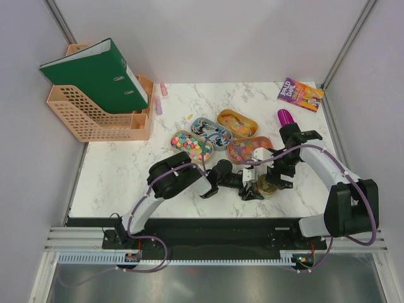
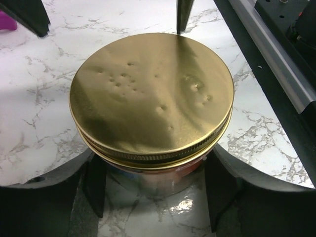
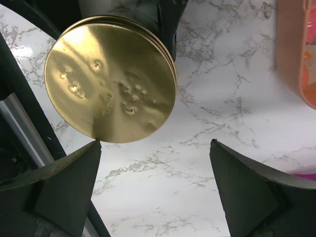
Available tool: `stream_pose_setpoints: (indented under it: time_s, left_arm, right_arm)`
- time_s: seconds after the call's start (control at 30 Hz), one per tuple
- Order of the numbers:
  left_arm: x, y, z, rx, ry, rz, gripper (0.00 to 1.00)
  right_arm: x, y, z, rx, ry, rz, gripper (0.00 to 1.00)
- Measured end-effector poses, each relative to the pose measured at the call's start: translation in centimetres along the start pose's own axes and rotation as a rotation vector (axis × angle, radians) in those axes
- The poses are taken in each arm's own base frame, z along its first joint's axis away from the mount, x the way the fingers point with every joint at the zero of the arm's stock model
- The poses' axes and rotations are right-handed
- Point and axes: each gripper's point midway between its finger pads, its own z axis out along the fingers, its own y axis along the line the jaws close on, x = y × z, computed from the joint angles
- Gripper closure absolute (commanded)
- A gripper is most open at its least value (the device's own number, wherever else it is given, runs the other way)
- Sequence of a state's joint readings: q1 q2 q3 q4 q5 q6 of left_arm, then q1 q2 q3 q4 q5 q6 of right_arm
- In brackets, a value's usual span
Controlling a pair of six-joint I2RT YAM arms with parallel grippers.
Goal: Pack the candies
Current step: Screw the bottle lid onto the packing bottle.
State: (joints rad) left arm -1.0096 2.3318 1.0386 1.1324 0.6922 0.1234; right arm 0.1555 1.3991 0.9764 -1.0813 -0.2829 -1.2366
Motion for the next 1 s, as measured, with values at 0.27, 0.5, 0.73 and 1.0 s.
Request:
stream_pose_setpoints:
  time_s: [0.27,0.5,0.73,1.0]
  left_arm:
    - [0.1,0.1,0.1,-0.03,0.001,0.005,0.98]
    - [0.1,0.2,0.0,-0.034,0.002,0.005,0.98]
    - [0.1,0.2,0.0,-0.039,0.002,0.005,0.98]
    - [0.1,0.6,0.0,-0.054,0.003,0.004,0.98]
  right_arm:
    - [-1.4,0.0,-2.8,-0.021,-0.079,-0.055,0.02]
    - [-3.1,1.6,-2.3,-0.114,-0.127,-0.108,0.02]
    - [-3.5,2.2,-0.8,-0.205,-0.13,-0.134,0.02]
    - [-3.4,2.3,-0.2,-0.231,-0.13,-0.139,0.02]
